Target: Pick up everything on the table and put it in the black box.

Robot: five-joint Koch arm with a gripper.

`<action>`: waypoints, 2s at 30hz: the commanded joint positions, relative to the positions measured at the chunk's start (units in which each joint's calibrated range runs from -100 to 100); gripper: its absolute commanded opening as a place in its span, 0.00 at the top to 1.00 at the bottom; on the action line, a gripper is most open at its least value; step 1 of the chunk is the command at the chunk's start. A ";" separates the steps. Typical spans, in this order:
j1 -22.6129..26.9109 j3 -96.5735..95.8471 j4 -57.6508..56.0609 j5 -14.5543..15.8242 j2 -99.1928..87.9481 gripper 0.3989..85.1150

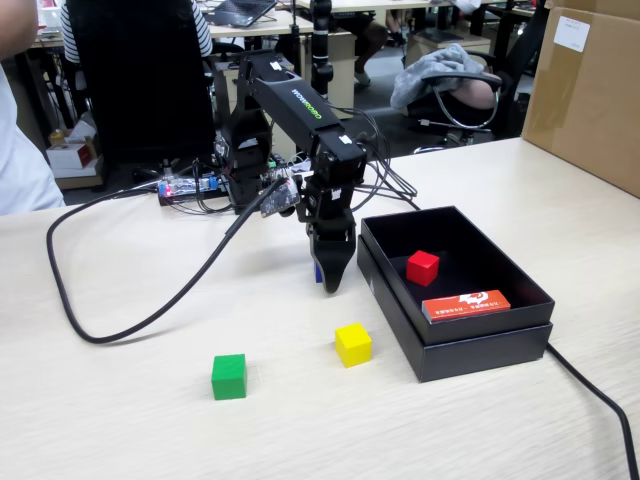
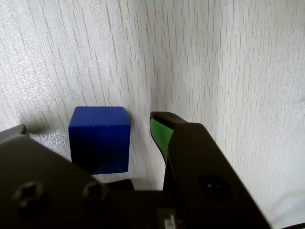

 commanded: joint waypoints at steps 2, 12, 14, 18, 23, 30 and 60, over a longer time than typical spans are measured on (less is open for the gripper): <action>-0.20 3.29 0.16 0.10 -0.51 0.42; -0.44 3.29 0.07 -0.68 1.32 0.51; -0.44 3.47 0.16 -0.63 1.55 0.56; -0.49 3.83 0.76 -0.63 1.90 0.62; -0.78 4.29 1.63 -0.54 2.01 0.96; -1.12 3.83 1.71 -0.93 -2.58 0.99; 7.18 37.65 1.20 -11.67 2.81 0.99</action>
